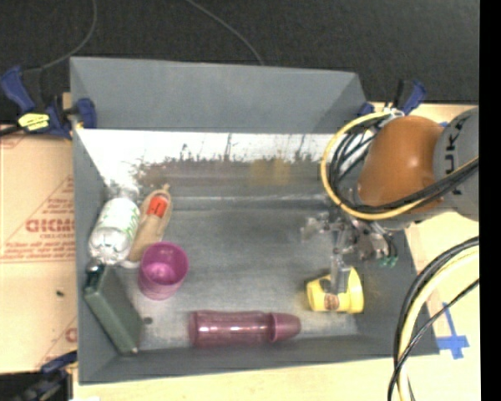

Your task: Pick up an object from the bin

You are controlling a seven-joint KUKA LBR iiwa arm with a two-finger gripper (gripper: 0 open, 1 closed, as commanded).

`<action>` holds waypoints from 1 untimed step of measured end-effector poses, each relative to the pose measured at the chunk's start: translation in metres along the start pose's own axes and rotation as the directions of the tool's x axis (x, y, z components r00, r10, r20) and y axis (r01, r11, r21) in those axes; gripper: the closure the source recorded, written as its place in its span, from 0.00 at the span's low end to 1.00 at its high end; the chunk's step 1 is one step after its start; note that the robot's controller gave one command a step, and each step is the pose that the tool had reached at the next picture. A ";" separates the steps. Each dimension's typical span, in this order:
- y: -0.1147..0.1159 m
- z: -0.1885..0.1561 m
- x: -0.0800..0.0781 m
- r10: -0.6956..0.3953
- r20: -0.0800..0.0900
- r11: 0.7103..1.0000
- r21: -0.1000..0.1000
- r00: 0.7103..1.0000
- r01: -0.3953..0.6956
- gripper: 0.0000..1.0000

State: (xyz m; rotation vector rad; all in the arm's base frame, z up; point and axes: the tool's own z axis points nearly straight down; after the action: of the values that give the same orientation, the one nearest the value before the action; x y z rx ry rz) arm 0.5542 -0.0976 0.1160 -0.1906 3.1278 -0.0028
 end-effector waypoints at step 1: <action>-0.006 0.012 0.007 -0.036 -0.007 0.999 -0.009 0.999 0.036 0.00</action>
Offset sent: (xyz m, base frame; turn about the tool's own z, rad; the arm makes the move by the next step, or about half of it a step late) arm -0.0616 0.0392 -0.0367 -0.0089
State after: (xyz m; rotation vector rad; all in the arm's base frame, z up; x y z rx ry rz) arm 0.5482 -0.1040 0.1039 -0.2468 3.1315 0.0110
